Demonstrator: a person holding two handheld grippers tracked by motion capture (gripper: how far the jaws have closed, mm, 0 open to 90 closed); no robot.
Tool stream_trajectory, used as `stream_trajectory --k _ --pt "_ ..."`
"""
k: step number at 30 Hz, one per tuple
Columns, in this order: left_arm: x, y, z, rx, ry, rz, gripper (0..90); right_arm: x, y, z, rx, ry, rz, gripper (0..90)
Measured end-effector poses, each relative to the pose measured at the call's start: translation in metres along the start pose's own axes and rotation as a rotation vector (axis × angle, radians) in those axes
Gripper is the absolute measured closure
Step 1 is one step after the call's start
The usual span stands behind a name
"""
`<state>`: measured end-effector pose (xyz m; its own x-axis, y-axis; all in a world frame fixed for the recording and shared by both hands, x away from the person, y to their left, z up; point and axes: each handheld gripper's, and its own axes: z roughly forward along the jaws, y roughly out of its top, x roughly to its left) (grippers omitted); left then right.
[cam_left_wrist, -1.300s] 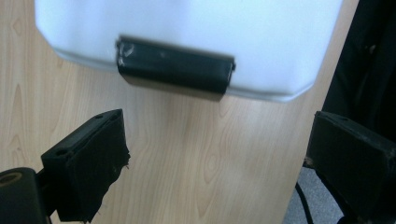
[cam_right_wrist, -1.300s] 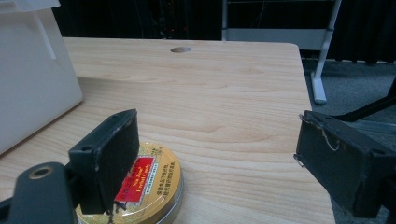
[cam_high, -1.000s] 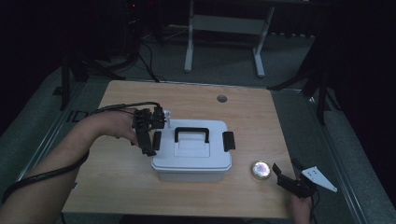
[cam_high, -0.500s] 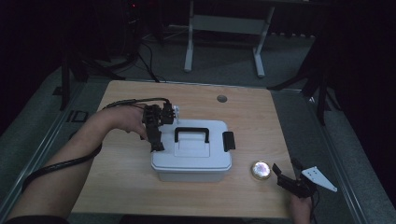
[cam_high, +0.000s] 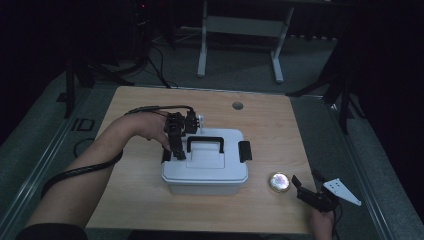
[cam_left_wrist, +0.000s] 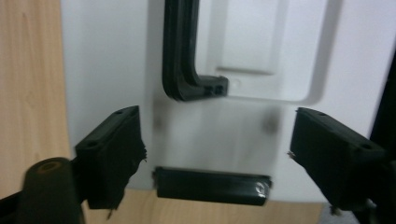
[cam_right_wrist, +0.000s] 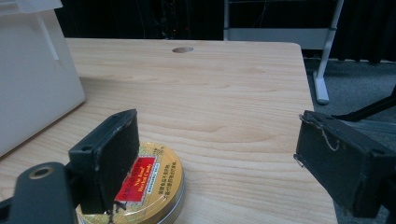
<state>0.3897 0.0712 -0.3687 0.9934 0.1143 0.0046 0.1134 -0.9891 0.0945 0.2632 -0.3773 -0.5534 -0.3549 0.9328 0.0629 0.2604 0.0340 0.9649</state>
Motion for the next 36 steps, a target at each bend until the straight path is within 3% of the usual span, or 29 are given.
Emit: stream_trajectory --k 10,19,24,28,33,36 --pt "0.005 0.012 0.001 0.010 -0.008 0.029 31.9 0.000 0.000 0.000 0.000 0.001 0.000 13.1" --pt "0.003 0.023 0.002 0.018 -0.011 0.068 49.8 0.000 0.000 0.000 0.000 0.004 0.003 13.1" --pt "0.003 0.027 0.005 0.047 -0.036 0.059 58.2 0.000 0.000 0.000 0.001 0.005 0.004 13.1" --pt "0.002 0.030 0.005 0.059 -0.022 0.070 65.7 0.000 0.000 0.000 0.002 0.005 0.006 13.1" --pt "0.003 0.035 0.006 0.087 -0.039 0.046 79.2 0.000 0.000 0.000 0.003 0.005 0.004 13.1" --pt "0.001 0.037 0.007 0.100 -0.036 0.039 82.0 0.000 0.000 0.000 0.003 0.006 0.004 13.1"
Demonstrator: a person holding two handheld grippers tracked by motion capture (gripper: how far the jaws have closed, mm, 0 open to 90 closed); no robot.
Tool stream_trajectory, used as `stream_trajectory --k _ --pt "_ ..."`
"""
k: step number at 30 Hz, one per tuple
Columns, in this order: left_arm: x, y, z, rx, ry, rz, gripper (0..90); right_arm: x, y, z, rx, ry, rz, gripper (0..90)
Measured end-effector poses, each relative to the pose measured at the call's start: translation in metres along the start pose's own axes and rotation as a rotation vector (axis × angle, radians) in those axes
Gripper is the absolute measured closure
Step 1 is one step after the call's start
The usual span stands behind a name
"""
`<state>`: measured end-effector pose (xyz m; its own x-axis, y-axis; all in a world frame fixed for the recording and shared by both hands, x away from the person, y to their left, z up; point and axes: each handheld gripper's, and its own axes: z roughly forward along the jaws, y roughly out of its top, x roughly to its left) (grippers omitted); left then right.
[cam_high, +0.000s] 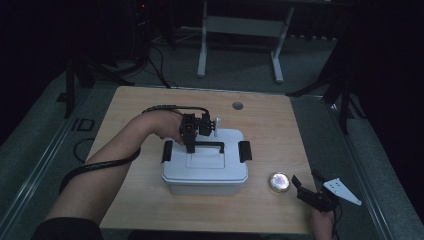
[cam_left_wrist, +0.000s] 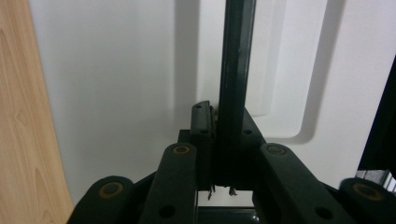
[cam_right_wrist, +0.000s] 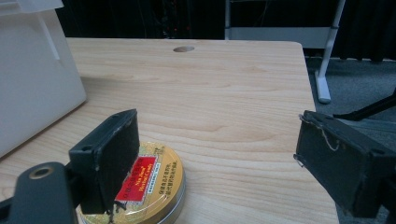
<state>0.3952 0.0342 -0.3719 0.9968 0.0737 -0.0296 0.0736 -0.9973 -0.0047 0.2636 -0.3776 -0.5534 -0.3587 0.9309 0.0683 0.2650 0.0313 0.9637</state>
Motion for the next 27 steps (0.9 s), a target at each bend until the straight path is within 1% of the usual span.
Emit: stream_trajectory --k 3,5,7,10,14,15,16,20,21,27 --pt "-0.001 0.000 0.000 0.003 0.005 -0.005 82.4 0.000 0.000 0.000 0.001 0.000 0.000 13.1" --pt "-0.001 0.000 0.000 -0.003 0.013 0.004 82.7 0.000 0.000 0.000 0.000 0.001 -0.001 13.1" --pt "-0.003 0.000 0.000 -0.007 0.018 -0.007 82.8 0.000 0.000 0.000 0.001 0.001 -0.001 13.1" --pt "-0.004 0.000 -0.001 -0.014 0.019 -0.009 83.1 0.000 0.000 0.000 0.002 0.001 -0.001 13.1" --pt "-0.003 0.000 -0.002 -0.016 0.009 -0.017 83.1 0.000 0.000 0.000 0.002 0.000 -0.001 13.1" --pt "-0.003 0.001 -0.003 -0.015 0.011 -0.017 83.1 0.000 0.000 0.000 0.001 0.000 0.000 13.1" --pt "-0.003 0.001 -0.004 -0.015 0.003 -0.021 83.1 0.000 0.000 0.000 0.002 0.000 -0.001 13.1" --pt "-0.003 0.001 -0.008 -0.012 0.013 -0.024 83.1 0.000 0.000 0.000 0.002 0.000 -0.001 13.1" --pt "-0.003 0.001 -0.009 -0.015 0.009 -0.023 83.1 0.000 0.000 0.000 0.001 0.001 0.000 13.2" --pt "-0.004 -0.002 -0.018 -0.026 0.022 -0.027 83.1 0.000 0.000 0.000 0.002 0.001 0.002 13.1"
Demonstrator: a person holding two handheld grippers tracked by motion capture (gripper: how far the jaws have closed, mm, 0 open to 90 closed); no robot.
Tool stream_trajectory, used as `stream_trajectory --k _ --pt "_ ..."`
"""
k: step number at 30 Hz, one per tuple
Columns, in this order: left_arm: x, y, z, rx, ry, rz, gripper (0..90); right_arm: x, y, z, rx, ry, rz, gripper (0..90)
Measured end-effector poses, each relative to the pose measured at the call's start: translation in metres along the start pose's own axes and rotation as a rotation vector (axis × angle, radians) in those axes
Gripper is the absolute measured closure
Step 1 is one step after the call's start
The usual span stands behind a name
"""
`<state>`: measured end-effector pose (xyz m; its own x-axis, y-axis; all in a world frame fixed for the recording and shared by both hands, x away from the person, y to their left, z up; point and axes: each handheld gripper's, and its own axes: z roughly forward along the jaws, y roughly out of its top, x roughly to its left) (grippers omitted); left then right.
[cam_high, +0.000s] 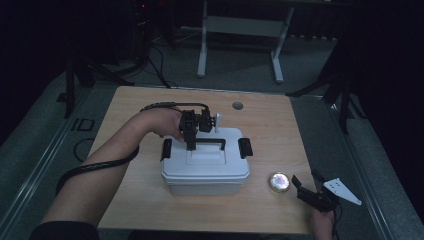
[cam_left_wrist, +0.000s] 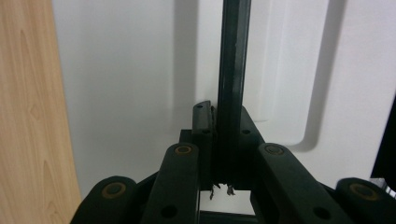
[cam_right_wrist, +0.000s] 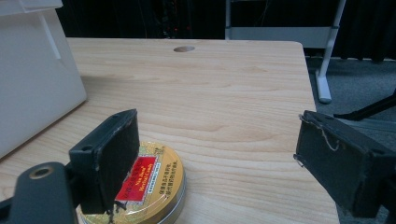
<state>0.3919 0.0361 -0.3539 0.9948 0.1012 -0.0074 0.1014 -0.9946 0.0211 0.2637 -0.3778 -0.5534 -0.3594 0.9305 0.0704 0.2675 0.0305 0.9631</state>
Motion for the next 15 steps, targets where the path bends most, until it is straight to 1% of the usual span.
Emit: stream_trajectory --k 2,7,8,9,10,11,12,13,14,15 --pt "0.000 -0.001 -0.003 0.003 -0.001 -0.001 83.1 0.000 0.000 0.000 0.000 0.000 0.000 13.1" --pt "-0.001 -0.004 -0.012 -0.012 0.002 -0.009 83.1 0.000 0.000 0.000 0.000 -0.001 0.001 13.1" --pt "-0.001 -0.005 -0.013 -0.011 0.012 -0.010 83.2 0.000 0.000 0.000 0.000 -0.001 0.001 13.1" --pt "-0.001 -0.006 -0.015 -0.011 0.011 -0.012 83.2 0.000 0.000 0.000 0.000 -0.001 0.001 13.1" --pt "-0.001 -0.008 -0.017 -0.010 0.009 -0.011 83.2 0.000 0.000 0.000 0.000 -0.001 0.001 13.1" --pt "-0.001 -0.010 -0.018 -0.011 0.020 -0.011 83.1 0.000 0.000 0.000 0.000 -0.001 0.000 13.1" --pt "-0.001 -0.013 -0.020 -0.015 0.011 -0.020 83.1 0.000 0.000 0.000 0.000 -0.001 0.000 13.1" --pt "-0.001 -0.015 -0.021 -0.017 0.012 -0.020 83.2 0.000 0.000 0.000 0.000 -0.001 0.000 13.1" --pt "-0.001 -0.018 -0.023 -0.020 0.017 -0.031 83.2 0.000 0.000 0.000 0.000 -0.001 0.000 13.1" --pt "0.000 -0.021 -0.024 -0.021 0.012 -0.033 83.2 0.000 0.000 0.000 0.000 -0.001 0.000 13.1"
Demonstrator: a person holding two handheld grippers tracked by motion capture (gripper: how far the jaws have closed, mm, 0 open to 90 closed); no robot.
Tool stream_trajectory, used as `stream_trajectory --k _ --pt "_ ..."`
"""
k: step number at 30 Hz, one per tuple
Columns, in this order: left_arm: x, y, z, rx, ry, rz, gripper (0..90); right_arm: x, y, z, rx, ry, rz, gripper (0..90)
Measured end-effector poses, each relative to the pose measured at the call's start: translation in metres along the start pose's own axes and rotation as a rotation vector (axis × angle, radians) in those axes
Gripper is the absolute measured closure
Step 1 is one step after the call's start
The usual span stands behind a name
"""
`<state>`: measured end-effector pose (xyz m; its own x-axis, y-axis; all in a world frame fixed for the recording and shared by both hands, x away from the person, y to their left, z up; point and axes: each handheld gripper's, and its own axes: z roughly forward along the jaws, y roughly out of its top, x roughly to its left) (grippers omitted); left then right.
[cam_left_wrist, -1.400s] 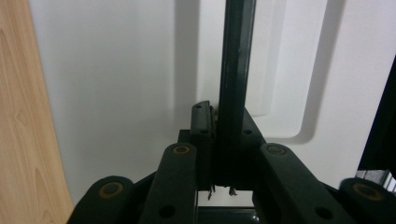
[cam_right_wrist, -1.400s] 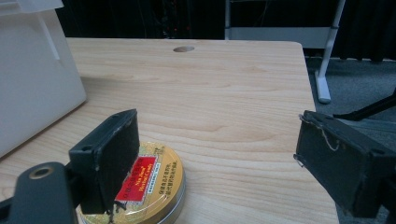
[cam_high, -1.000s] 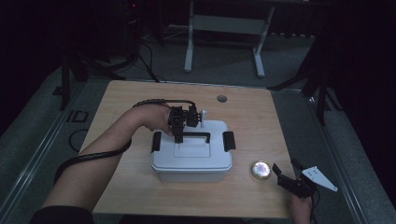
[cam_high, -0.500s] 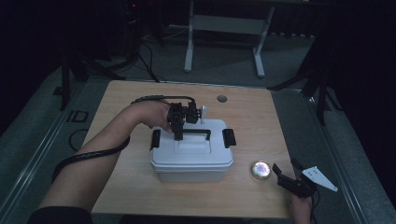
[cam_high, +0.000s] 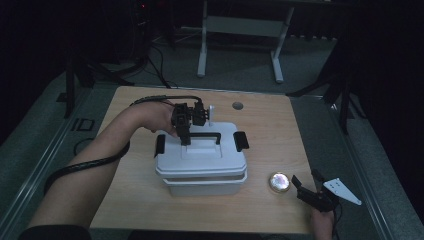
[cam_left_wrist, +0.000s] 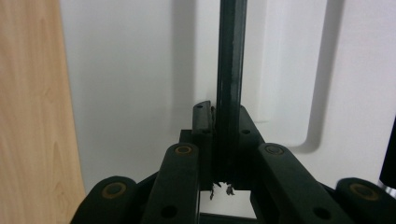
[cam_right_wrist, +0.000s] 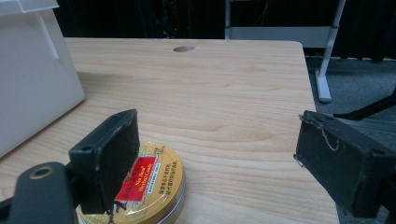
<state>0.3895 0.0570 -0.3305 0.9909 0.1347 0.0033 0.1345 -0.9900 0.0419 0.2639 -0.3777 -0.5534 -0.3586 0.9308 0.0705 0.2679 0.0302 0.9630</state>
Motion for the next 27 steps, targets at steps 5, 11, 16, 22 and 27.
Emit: stream_trajectory --k 5,11,16,22,27 --pt "0.000 -0.014 -0.006 -0.012 0.002 -0.022 83.2 0.000 0.000 0.000 0.001 -0.002 -0.003 13.1" --pt "-0.001 -0.034 -0.009 -0.011 0.003 -0.049 83.1 0.000 0.000 0.000 0.002 -0.003 -0.001 13.2" --pt "-0.001 -0.052 -0.010 -0.023 0.005 -0.075 83.2 0.000 0.000 0.000 0.002 -0.005 -0.003 13.2" --pt "0.000 -0.078 -0.010 -0.024 0.007 -0.115 83.2 0.001 0.000 0.000 -0.001 -0.007 -0.004 13.2" --pt "-0.001 -0.103 -0.011 -0.018 0.000 -0.160 83.2 0.001 0.000 0.000 -0.001 -0.009 -0.006 13.1"
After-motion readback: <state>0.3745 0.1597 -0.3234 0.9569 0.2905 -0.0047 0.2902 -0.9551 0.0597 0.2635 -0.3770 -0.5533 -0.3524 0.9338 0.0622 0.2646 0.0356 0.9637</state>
